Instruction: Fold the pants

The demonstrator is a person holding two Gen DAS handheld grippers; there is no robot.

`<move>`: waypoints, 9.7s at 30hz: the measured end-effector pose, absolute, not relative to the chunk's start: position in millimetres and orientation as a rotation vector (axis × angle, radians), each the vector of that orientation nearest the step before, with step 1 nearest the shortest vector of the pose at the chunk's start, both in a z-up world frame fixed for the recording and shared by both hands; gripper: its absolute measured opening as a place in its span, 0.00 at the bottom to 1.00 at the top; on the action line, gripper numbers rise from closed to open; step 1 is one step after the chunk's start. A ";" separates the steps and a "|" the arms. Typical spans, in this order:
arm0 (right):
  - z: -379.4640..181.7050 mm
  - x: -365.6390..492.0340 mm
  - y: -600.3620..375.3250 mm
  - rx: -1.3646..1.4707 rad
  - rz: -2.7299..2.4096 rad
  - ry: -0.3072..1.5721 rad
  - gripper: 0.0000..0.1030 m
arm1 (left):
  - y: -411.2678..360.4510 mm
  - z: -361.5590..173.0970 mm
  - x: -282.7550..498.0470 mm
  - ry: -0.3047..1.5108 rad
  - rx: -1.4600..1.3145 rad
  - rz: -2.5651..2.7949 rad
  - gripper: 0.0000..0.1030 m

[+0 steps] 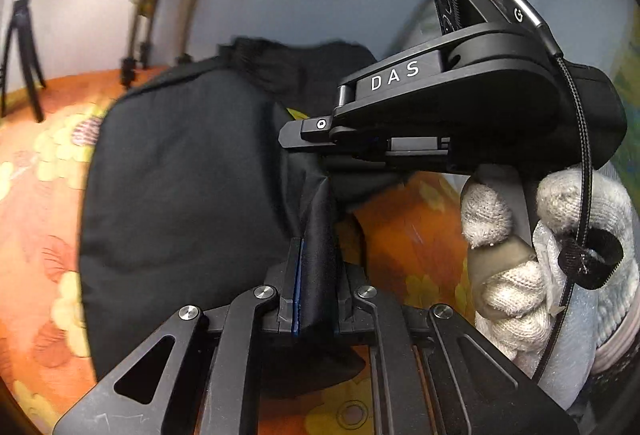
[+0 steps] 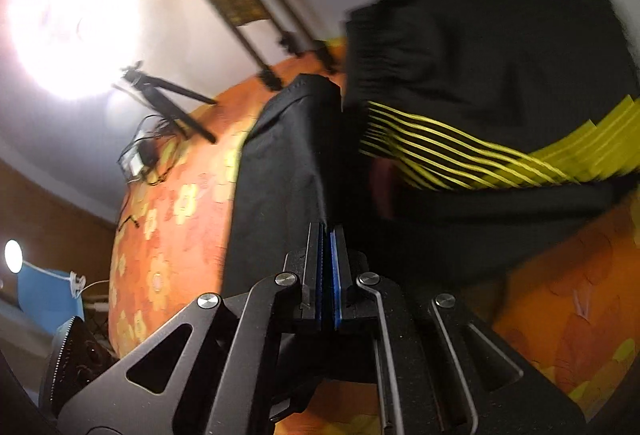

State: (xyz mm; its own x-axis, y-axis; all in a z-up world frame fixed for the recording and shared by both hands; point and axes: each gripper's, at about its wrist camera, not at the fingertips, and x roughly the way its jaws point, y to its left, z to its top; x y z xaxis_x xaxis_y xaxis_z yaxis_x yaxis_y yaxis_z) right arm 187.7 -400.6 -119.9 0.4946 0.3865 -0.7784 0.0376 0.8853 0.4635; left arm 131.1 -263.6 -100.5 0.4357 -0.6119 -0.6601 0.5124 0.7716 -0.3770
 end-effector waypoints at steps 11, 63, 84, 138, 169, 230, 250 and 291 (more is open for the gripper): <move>-150.4 173.7 -424.8 0.457 0.197 1.051 0.04 | -298.9 -121.3 114.3 0.923 0.021 -0.737 0.08; -101.1 169.1 -397.6 0.275 0.339 0.793 0.32 | -158.8 -89.7 156.2 0.947 -0.148 -0.546 0.32; -129.7 248.9 -387.4 0.266 0.224 0.878 0.29 | -147.8 -101.2 113.5 1.039 -0.033 -0.629 0.32; -187.8 180.6 -414.7 0.450 0.387 1.015 0.70 | -131.6 -139.8 238.1 1.089 -0.429 -0.473 0.52; -158.0 165.5 -386.0 0.417 0.423 0.927 0.14 | -156.3 -99.5 209.1 0.919 -0.276 -0.457 0.09; -52.3 222.7 -548.1 0.065 -0.078 0.748 0.41 | -303.9 -35.5 280.8 0.762 -0.095 -0.491 0.13; -12.8 89.5 -474.0 0.043 -0.065 0.631 0.63 | -252.4 15.5 168.2 0.699 -0.036 -0.524 0.28; -62.4 2.1 -395.0 0.072 -0.102 0.562 1.00 | -188.6 -16.2 59.5 0.666 0.039 -0.426 0.68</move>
State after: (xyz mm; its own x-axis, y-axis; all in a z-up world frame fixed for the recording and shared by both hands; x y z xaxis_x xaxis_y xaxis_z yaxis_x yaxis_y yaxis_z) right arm 2.1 -395.0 -62.4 0.8414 -0.0766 -0.5350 0.1160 0.9924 0.0403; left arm 59.5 -188.6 -16.2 0.7035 -0.3702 -0.6066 0.3951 0.9133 -0.0992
